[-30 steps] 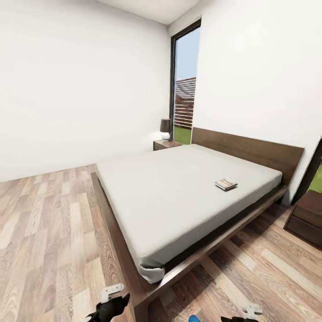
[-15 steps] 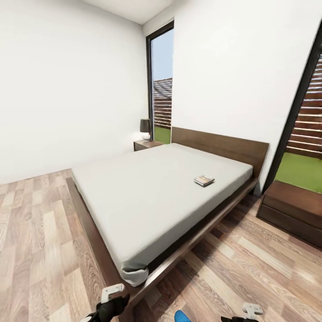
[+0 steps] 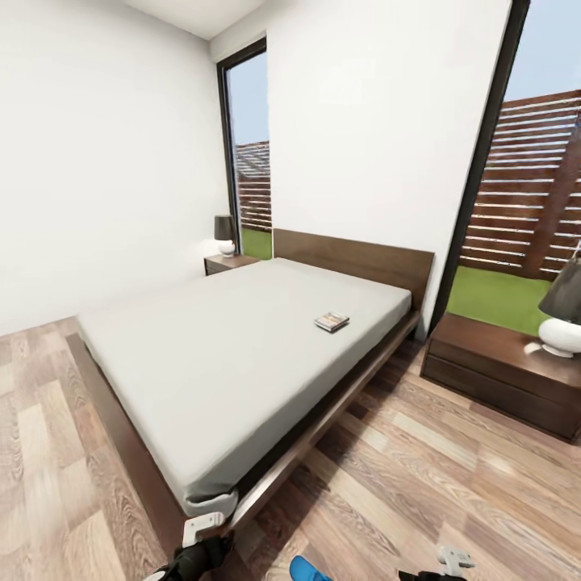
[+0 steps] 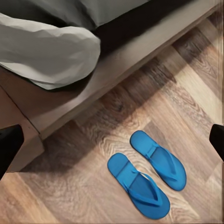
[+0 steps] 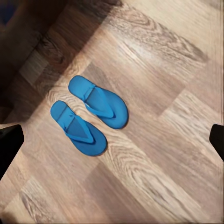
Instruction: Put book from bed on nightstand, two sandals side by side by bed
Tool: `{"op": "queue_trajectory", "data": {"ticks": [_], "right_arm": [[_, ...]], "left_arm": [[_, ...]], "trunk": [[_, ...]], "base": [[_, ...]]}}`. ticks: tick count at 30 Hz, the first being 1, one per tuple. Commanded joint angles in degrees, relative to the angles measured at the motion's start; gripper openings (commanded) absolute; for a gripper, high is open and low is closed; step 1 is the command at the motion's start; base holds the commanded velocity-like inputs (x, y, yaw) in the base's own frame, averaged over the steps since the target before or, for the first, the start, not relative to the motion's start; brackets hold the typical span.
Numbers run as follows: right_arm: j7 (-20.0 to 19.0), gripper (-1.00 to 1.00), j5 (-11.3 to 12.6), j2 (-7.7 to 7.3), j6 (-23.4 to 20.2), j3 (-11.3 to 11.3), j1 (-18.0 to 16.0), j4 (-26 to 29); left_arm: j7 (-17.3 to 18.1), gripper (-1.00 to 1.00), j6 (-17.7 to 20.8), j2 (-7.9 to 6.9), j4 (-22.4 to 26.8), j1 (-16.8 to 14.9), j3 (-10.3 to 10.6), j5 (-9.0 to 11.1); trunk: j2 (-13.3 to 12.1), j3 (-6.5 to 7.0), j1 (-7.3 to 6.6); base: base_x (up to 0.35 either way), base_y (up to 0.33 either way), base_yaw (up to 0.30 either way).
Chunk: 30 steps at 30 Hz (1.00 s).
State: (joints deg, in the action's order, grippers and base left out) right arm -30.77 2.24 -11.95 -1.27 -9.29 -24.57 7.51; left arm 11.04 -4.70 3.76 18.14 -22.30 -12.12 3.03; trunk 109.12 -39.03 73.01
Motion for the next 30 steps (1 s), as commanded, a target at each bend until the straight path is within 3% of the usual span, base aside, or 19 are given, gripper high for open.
{"op": "queue_trajectory", "data": {"ticks": [1, 30], "right_arm": [[-0.25, 1.00, 0.22, 0.00, -0.13, -0.20, -0.04, -0.04], [-0.25, 1.00, 0.22, 0.00, -0.13, -0.19, -0.04, -0.04]], "left_arm": [[0.37, 1.00, -0.05, 0.02, -0.03, -0.03, -0.29, 0.31], [0.39, 1.00, -0.05, 0.11, -0.03, -0.03, -0.28, 0.31]], "trunk": [[0.03, -0.06, -0.01], [0.03, -0.06, -0.01]], "base": [[0.000, 0.000, -0.300], [0.000, -0.021, -0.300]]}}
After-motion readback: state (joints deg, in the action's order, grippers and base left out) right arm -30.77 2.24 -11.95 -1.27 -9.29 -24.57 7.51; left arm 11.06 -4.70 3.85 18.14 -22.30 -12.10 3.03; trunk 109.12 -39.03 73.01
